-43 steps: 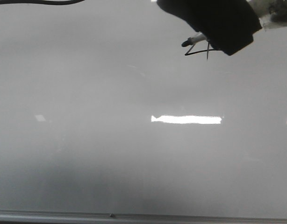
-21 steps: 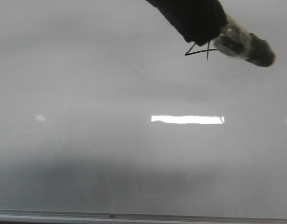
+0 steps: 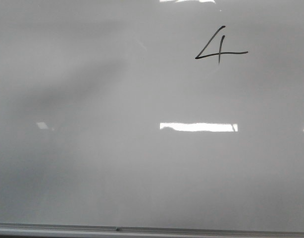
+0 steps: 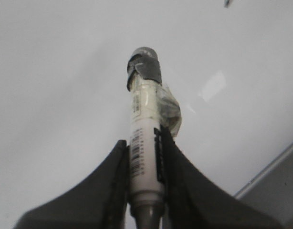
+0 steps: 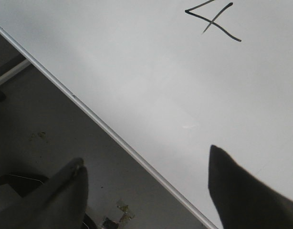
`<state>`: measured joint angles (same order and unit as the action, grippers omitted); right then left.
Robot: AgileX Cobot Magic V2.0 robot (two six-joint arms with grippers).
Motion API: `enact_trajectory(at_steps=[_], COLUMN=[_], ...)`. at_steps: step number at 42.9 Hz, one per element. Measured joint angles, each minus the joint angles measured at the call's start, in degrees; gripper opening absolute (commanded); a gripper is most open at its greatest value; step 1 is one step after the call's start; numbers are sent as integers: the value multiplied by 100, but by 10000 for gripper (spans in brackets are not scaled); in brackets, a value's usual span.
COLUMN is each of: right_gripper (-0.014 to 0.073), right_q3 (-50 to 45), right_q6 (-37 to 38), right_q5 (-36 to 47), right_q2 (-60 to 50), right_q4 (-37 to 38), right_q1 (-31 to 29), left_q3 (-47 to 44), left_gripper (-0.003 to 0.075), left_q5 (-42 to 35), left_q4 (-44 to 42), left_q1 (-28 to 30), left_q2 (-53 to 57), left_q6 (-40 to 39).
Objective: Write number 4 on whiteboard
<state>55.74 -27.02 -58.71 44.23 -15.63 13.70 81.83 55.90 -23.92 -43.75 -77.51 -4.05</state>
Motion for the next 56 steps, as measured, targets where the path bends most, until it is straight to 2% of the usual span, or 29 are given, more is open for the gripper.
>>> enact_trajectory(at_steps=[6, 12, 21, 29, 41, 56], right_gripper=[549, 549, 549, 549, 549, 549], right_q3=[0, 0, 0, 0, 0, 0], right_q6=[10, 24, 24, 24, 24, 24], right_q5=[0, 0, 0, 0, 0, 0], right_q2=[0, 0, 0, 0, 0, 0], right_q4=[4, 4, 13, 13, 13, 13], right_q1=[0, 0, 0, 0, 0, 0], left_q3=[-610, -1681, -3471, -4517, -4655, -4655], left_gripper=[124, 124, 124, 124, 124, 124], left_q5=[-480, -1345, -3586, -5547, -6821, -7047], left_q4=[-48, -82, -95, 136, 219, 219], left_q1=[715, 1680, 3362, 4243, 4575, 4586], left_q2=[769, 1531, 2206, 1984, 1012, -115], left_q6=[-271, -589, -1088, -1129, -1152, -1152])
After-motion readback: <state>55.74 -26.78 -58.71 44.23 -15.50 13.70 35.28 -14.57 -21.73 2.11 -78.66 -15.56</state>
